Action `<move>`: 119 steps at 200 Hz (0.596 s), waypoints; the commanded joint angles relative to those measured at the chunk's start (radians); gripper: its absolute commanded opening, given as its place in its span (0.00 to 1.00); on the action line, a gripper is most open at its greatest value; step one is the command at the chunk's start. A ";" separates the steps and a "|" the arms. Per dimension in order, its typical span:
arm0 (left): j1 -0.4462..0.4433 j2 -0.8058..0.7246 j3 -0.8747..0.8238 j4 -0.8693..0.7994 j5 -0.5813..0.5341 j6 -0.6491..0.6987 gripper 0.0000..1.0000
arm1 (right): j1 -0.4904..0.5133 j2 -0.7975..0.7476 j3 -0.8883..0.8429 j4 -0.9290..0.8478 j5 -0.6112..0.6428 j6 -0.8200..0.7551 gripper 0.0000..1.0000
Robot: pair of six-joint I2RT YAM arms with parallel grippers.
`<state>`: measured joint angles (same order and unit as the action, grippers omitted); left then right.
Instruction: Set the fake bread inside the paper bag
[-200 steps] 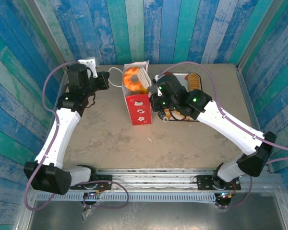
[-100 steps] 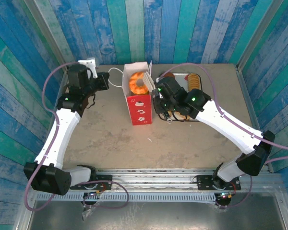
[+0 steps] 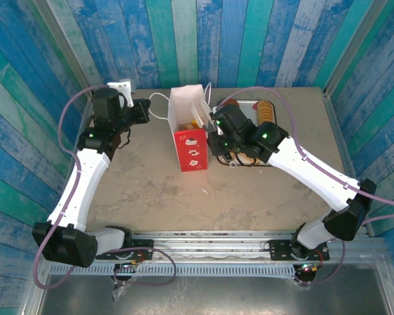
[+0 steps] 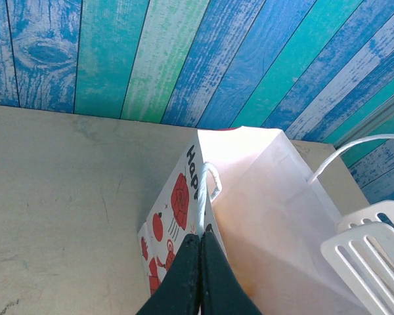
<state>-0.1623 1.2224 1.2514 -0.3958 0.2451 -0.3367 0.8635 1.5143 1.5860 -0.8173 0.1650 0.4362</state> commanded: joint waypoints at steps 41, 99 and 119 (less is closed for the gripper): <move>0.005 -0.047 -0.010 0.037 0.030 0.013 0.29 | -0.004 -0.025 0.100 0.052 -0.050 -0.024 0.42; 0.005 -0.089 -0.044 0.088 0.074 0.076 0.65 | -0.005 -0.088 0.188 0.065 -0.092 -0.039 0.42; 0.005 -0.145 -0.112 0.160 0.093 0.089 0.79 | -0.014 -0.136 0.198 0.065 -0.094 -0.037 0.42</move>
<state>-0.1608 1.1786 1.2011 -0.3294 0.2935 -0.2840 0.8616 1.4612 1.7405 -0.7902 0.0818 0.4137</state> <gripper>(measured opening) 0.717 0.423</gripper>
